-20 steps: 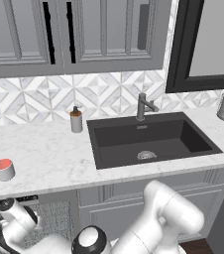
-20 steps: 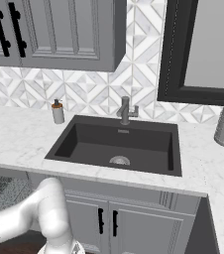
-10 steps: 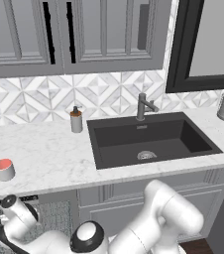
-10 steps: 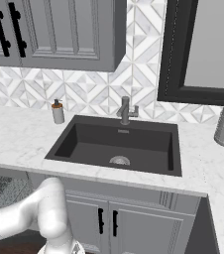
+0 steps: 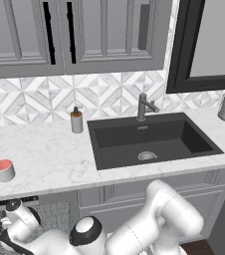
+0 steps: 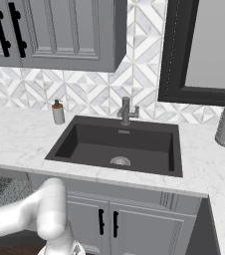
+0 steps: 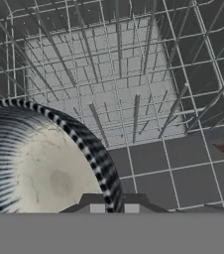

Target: Pick up the cup and bowl from the counter, place them in the dishwasher, and close the dishwasher door.

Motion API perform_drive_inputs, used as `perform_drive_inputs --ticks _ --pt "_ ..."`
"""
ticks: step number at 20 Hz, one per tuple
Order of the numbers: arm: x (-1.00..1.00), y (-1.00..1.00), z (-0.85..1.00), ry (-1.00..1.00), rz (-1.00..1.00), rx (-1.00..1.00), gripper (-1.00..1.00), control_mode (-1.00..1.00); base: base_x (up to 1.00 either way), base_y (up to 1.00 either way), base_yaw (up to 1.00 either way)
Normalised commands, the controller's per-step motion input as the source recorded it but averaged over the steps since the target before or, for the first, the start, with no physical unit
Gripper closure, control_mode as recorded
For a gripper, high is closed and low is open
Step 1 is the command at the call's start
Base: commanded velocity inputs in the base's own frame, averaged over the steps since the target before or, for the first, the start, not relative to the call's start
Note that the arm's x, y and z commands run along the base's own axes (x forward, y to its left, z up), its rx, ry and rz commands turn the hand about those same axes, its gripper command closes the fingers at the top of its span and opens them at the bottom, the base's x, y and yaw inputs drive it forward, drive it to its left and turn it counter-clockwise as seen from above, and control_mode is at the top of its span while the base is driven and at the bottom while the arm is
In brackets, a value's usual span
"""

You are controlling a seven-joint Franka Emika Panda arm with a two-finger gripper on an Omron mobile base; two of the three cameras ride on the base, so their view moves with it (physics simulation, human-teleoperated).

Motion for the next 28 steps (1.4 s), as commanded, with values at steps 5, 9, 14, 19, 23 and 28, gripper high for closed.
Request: perform_drive_inputs --ticks 5,9,14,19,23,28 --pt "0.08 0.08 -0.37 0.0 0.0 0.0 1.0 -1.0 0.0 0.0 0.0" --pt "0.11 0.02 -0.26 0.0 0.0 -0.01 1.0 -1.0 0.0 0.0 0.0" --pt "0.0 0.03 0.0 0.0 0.0 0.0 -1.0 -1.0 0.0 0.0 0.0" --pt "0.07 0.0 0.0 0.0 0.0 0.0 -1.0 -1.0 0.0 0.0 0.0" --pt "0.01 -0.03 0.21 -0.01 0.0 0.0 -1.0 -1.0 0.0 0.0 0.0" --pt "-0.16 -0.18 0.8 -0.06 0.0 0.07 -1.0 -1.0 0.0 0.0 0.0"
